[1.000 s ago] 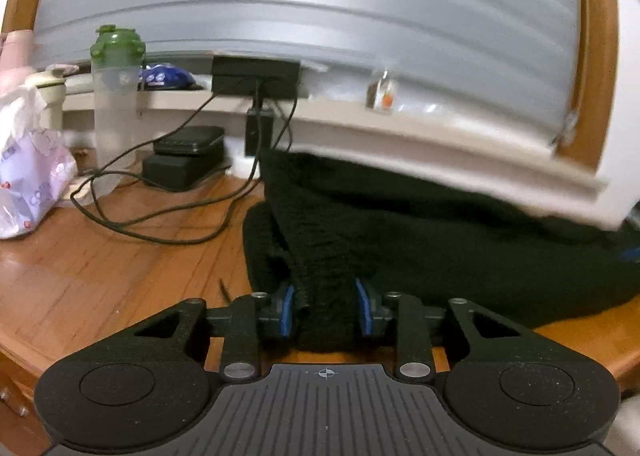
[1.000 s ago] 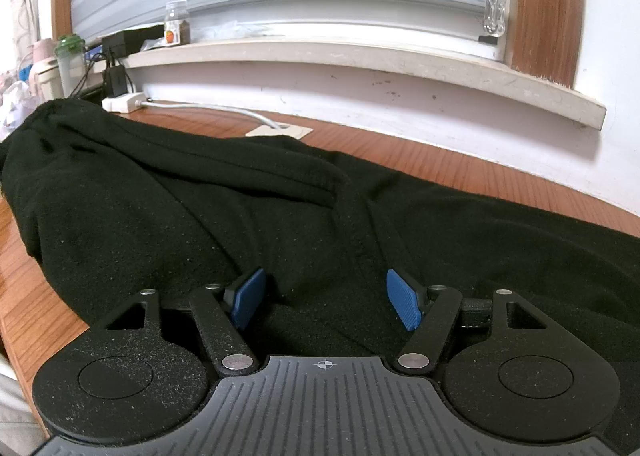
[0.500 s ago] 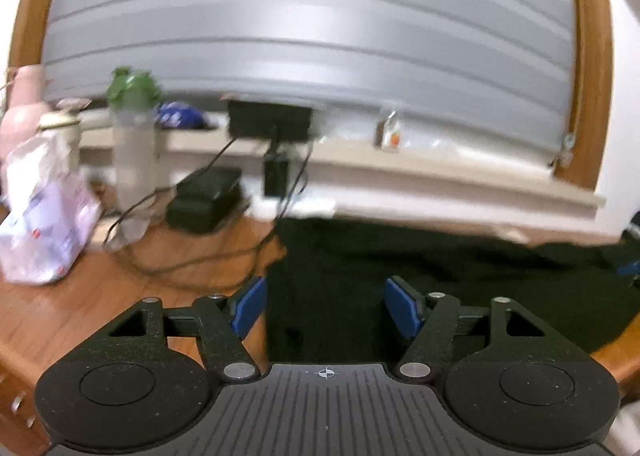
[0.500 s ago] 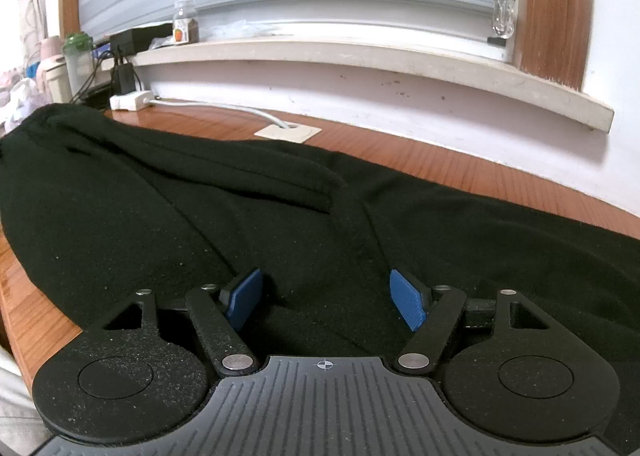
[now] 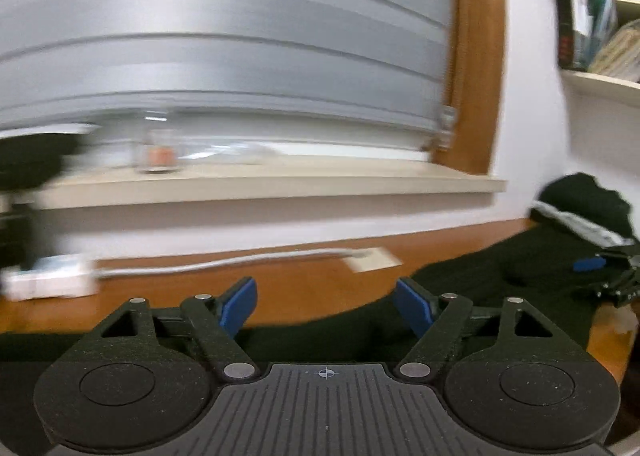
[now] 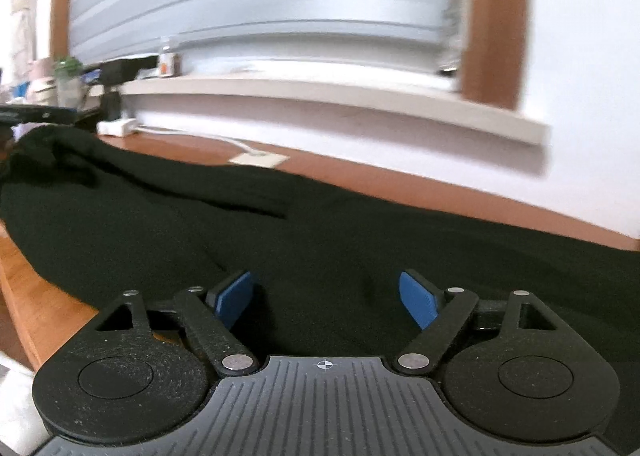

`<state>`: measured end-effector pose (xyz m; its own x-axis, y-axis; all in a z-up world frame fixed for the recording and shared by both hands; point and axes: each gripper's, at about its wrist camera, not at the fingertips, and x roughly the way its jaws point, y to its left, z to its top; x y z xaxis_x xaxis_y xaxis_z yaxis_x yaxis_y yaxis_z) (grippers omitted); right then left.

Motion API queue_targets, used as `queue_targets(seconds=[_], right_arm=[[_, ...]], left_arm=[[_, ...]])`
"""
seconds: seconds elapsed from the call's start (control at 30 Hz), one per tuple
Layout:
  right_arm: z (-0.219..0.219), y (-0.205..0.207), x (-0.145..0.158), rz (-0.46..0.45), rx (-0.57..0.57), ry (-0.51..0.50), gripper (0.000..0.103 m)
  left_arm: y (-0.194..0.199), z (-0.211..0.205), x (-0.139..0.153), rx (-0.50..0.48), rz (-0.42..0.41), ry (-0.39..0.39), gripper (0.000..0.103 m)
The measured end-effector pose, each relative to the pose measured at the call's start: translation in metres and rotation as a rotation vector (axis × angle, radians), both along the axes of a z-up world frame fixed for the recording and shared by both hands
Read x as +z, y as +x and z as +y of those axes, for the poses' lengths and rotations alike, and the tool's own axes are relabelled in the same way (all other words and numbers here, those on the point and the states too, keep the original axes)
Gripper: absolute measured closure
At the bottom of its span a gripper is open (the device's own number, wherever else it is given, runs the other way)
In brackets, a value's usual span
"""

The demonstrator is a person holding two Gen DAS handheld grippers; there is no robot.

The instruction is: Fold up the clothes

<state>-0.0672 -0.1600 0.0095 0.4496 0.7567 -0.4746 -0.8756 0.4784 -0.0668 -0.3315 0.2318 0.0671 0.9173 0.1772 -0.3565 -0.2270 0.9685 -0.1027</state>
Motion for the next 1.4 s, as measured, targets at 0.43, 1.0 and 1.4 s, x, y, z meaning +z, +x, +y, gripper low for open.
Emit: queue_targets(seconds=[0.43, 1.0, 1.4], right_arm=[[-0.158, 0.013, -0.019, -0.006, -0.283, -0.140, 0.022], [-0.156, 0.037, -0.004, -0.049, -0.266, -0.196, 0.098], [-0.051, 0.168, 0.053, -0.425, -0.363, -0.216, 0.087]], left_arm=[[0.122, -0.068, -0.037, -0.166, 0.033, 0.066, 0.019], [0.117, -0.046, -0.035, -0.112, 0.003, -0.063, 0.013], [0.115, -0.046, -0.034, -0.111, 0.000, -0.062, 0.011]])
